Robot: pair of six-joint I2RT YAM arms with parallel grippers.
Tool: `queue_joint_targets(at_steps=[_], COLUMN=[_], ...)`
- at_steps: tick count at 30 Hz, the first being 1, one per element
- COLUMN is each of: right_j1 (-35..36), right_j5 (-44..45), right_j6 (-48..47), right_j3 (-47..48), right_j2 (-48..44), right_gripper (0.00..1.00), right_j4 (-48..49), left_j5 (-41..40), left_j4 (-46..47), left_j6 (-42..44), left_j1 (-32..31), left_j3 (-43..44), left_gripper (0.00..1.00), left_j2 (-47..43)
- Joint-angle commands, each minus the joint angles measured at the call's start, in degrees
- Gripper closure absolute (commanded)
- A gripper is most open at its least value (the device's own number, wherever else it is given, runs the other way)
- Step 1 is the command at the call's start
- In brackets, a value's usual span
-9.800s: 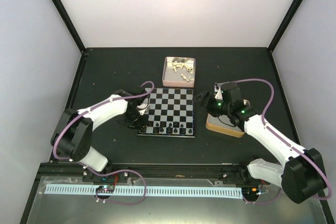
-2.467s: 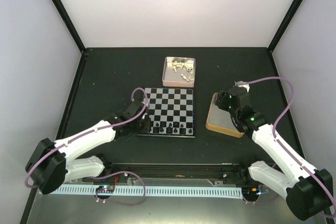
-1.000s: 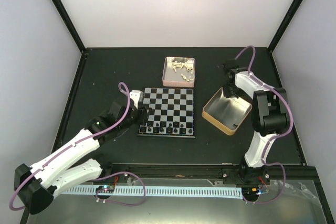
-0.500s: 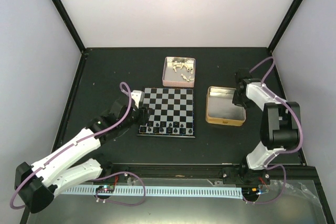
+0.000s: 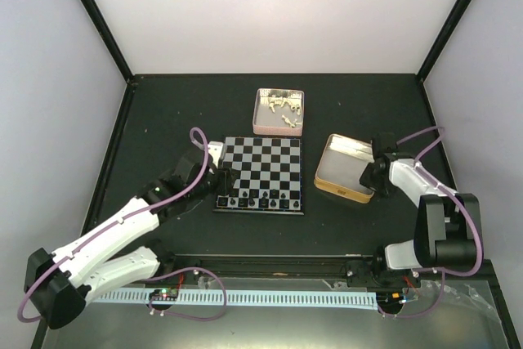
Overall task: Set up the chess pieces on the board
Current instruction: Adjust the storage box at the center of the board.
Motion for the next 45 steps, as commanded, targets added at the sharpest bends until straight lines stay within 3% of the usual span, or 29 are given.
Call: queue_joint_targets(at_steps=[1, 4, 7, 15, 23, 31, 45], right_j1=[-0.04, -0.03, 0.03, 0.2, 0.45, 0.91, 0.88], right_j5=[4.08, 5.63, 2.74, -8.13, -8.42, -9.94, 1.65], right_j6=[-1.31, -5.67, -10.69, -21.61, -30.21, -32.65, -24.21], right_j3=[6.96, 12.55, 16.98, 25.62, 31.43, 33.34, 29.62], right_j2=[-1.41, -0.88, 0.81, 9.73, 18.91, 24.83, 21.73], right_gripper=[0.44, 0.34, 0.31, 0.32, 0.34, 0.36, 0.68], right_j4=[-0.86, -2.06, -1.16, 0.38, -0.44, -2.78, -3.91], left_j5=[0.42, 0.05, -0.01, 0.07, 0.21, 0.19, 0.58], left_j4=[0.98, 0.91, 1.14, 1.43, 1.22, 1.15, 1.48], left_j6=[0.8, 0.92, 0.95, 1.53, 1.66, 1.91, 2.17], left_j1=[0.52, 0.53, 0.51, 0.51, 0.61, 0.69, 0.81], left_j3=[1.63, 1.87, 1.98, 2.38, 2.57, 2.48, 2.17], left_gripper=[0.55, 0.55, 0.55, 0.55, 0.55, 0.55, 0.55], left_j2=[0.59, 0.74, 0.75, 1.48, 1.7, 1.79, 2.26])
